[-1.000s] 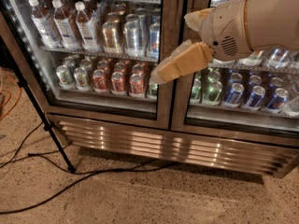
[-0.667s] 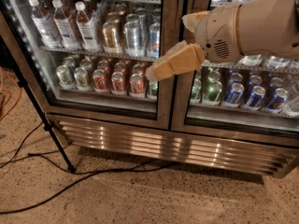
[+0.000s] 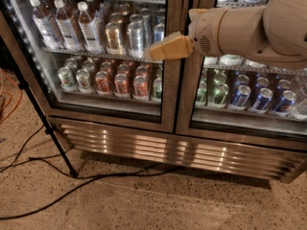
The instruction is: Open left fridge door
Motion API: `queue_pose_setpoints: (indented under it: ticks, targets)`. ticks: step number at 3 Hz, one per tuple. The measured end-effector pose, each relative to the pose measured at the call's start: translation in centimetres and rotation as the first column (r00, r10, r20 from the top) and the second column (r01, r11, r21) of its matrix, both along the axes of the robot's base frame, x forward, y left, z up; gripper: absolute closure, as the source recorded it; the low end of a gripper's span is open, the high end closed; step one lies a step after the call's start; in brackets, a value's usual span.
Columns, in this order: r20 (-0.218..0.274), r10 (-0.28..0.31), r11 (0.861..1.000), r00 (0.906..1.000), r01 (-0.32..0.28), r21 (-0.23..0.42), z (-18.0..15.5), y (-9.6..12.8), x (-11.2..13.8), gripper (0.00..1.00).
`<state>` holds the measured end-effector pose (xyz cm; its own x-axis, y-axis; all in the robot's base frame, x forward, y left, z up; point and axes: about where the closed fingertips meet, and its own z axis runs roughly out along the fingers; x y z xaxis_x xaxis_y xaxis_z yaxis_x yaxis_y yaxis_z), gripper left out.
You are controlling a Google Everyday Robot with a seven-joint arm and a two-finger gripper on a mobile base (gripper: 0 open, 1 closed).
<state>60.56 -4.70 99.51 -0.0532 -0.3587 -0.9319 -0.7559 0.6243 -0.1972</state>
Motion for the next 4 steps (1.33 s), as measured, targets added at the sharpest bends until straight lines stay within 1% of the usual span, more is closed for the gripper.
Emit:
queue_pose_setpoints:
  ticks: [1,2,3,4]
  targets:
    - [0.050,-0.066,0.998,0.9966,0.067,-0.014,0.8,-0.2,2.3,0.00]
    - [0.058,-0.071,0.997,0.9958,0.072,-0.014,0.9,-0.1,2.5,0.00]
    - [0.081,-0.051,0.998,0.9954,0.048,0.034,1.2,0.7,2.6,0.00]
    - [0.098,-0.023,0.995,0.9950,0.012,0.103,1.5,2.2,3.3,0.00]
